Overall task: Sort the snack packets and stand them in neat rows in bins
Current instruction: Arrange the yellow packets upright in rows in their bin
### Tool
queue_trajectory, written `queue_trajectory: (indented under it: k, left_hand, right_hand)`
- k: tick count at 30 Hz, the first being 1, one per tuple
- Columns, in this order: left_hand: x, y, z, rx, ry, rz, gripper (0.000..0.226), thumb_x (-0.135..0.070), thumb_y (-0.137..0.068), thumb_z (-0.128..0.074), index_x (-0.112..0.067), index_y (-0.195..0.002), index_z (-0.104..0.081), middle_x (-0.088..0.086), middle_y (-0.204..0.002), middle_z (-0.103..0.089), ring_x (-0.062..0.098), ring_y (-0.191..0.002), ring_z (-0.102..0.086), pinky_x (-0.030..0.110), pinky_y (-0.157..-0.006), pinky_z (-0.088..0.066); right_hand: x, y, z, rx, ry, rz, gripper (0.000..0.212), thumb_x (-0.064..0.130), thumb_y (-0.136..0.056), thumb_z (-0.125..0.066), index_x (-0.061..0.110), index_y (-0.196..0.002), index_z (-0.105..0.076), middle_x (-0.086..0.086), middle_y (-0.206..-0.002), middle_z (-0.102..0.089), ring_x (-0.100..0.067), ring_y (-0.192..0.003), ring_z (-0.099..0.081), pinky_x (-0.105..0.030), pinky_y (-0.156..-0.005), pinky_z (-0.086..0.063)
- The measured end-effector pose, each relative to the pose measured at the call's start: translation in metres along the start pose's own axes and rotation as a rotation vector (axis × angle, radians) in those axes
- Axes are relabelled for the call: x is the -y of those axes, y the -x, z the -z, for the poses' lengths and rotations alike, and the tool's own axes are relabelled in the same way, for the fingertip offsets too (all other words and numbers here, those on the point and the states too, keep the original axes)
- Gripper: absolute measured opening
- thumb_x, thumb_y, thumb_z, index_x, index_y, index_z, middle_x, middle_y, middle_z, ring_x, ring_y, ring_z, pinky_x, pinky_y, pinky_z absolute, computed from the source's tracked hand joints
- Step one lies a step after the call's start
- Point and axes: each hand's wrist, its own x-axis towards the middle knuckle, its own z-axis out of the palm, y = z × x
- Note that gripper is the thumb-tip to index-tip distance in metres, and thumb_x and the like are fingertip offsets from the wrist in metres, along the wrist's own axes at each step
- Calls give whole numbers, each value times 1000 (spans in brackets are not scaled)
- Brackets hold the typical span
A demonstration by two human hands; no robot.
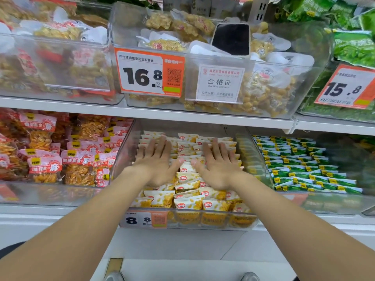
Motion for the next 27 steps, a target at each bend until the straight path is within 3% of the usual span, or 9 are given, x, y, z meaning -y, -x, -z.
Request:
queue_trajectory:
  k: [5,9,14,21,24,27]
  left_hand:
    - [-5,-11,11,86,50,61,97,-86,-92,-4,-26,-163,23,-7,-165,40,27,-155,32,56,-127,14]
    - [-12,-14,18,32,69,72,96,-84,-93,-5,-25,-167,12,-5,-172,26,26,-159,23,60,-126,4]
    - [-4,-24,17,-64,-41,26,95,-85,-93,-5,-28,-168,4,-5,-176,10,20,-162,8,62,-127,-2]
    - [-15,-27,16,-139,-90,94,92,-84,-92,-5,-31,-168,-5,-4,-176,-5,24,-162,-6,66,-123,-8]
    - [-17,-20,22,-111,-31,94,87,-80,-96,-6,-31,-168,-6,-4,-176,-3,26,-162,-1,66,-124,-2]
    - [-13,-1,39,-76,12,66,72,-63,-106,-16,-31,-168,2,-4,-176,12,26,-161,18,64,-125,9]
  right_hand:
    - [-1,-12,6,66,-23,-7,89,82,-96,-8,32,-166,15,-2,-170,33,-26,-157,29,-51,-128,15]
    - [7,-14,8,-126,46,30,85,72,-103,-12,19,-169,-1,-5,-176,8,-25,-162,14,-49,-130,7]
    - [7,-32,9,-15,9,105,81,68,-106,-12,20,-169,4,1,-176,12,-16,-162,12,-42,-131,6]
    - [10,-34,10,-24,-25,81,79,67,-106,-13,21,-168,2,1,-177,7,-15,-162,8,-43,-131,4]
    - [13,-16,22,-110,-49,90,75,59,-109,-15,15,-168,-5,-3,-177,-2,-17,-163,6,-46,-131,4]
    - [17,18,29,-175,-26,198,77,59,-108,-15,12,-168,-4,-8,-176,-2,-20,-163,6,-48,-131,2]
